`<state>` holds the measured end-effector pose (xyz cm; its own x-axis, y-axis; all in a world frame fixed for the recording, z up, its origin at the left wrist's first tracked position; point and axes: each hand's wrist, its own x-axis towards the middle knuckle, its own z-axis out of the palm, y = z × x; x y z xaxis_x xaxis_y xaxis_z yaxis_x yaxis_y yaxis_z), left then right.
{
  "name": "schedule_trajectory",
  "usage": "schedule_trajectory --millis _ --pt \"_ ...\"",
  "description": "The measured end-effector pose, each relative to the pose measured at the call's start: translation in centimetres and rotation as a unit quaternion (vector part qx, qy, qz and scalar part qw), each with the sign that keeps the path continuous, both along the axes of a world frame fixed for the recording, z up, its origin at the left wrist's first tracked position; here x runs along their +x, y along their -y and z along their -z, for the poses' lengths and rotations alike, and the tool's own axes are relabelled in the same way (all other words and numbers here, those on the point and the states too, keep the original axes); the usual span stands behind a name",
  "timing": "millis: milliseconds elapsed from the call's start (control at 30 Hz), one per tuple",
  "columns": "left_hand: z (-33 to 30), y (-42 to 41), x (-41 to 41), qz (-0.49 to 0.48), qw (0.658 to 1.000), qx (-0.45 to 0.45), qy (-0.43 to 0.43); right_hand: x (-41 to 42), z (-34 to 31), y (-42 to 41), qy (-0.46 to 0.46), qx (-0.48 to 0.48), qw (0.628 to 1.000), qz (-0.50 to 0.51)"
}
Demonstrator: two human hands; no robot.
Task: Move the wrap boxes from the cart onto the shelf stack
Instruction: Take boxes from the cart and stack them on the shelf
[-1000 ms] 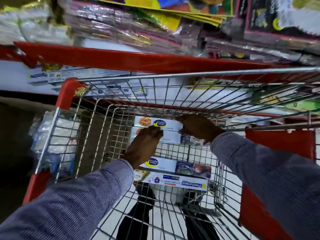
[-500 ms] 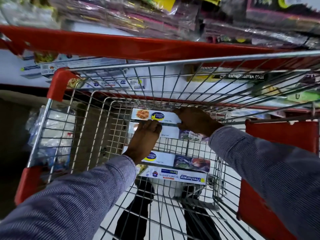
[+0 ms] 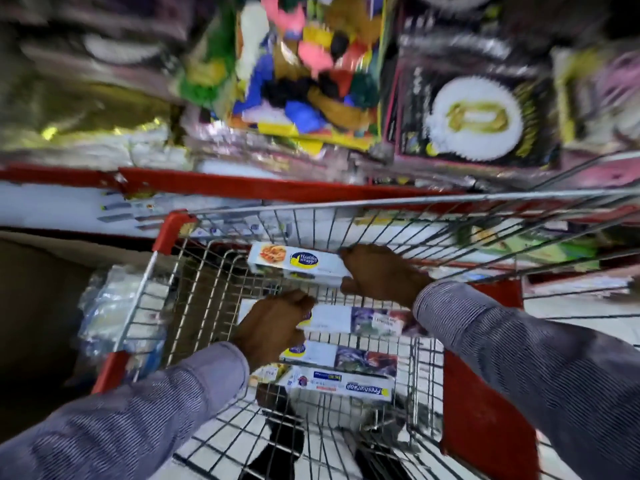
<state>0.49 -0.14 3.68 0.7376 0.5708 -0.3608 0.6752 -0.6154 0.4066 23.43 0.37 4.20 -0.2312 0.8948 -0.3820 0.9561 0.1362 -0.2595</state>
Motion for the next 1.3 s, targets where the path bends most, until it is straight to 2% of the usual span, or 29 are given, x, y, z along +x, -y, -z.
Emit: schedule_trajectory --millis 133,200,267,367,433,533,700,833,933,1300 --pt "-10.9 0.4 -0.4 -0.012 0.998 0.057 0.028 0.2 -11.7 -0.1 -0.009 0.072 0.995 -0.070" --pt "-15.9 0.0 -0.6 -0.004 0.994 0.073 0.082 0.3 -18.2 -0.1 -0.015 0.092 0.992 -0.079" --pt "-19.7 -0.8 -0.7 -0.009 0.993 0.083 0.087 0.3 -24.3 -0.2 -0.002 0.109 0.990 -0.089" --pt "-26.8 -2.2 -0.2 -0.021 0.986 0.147 0.077 0.5 -33.7 -0.6 0.011 0.132 0.987 -0.094" --pt "-32.7 -2.5 0.3 -0.030 0.977 0.188 0.100 0.8 -39.4 -0.9 0.029 0.159 0.983 -0.090" --pt "-40.5 -3.0 1.2 -0.021 0.963 0.231 0.138 1.4 -46.1 -1.3 0.064 0.216 0.970 -0.094" --pt "-49.2 -4.9 2.7 -0.017 0.943 0.290 0.165 2.9 -54.4 -2.1 0.089 0.292 0.949 -0.079" --pt "-52.6 -7.8 3.9 -0.014 0.934 0.321 0.155 4.3 -57.3 -4.0 0.099 0.305 0.945 -0.062" --pt "-53.6 -9.9 4.9 -0.020 0.940 0.296 0.168 5.8 -57.6 -6.5 0.103 0.301 0.948 -0.025" --pt "-50.7 -15.9 7.7 -0.021 0.952 0.257 0.163 9.1 -49.6 -15.9 0.105 0.266 0.957 0.054"
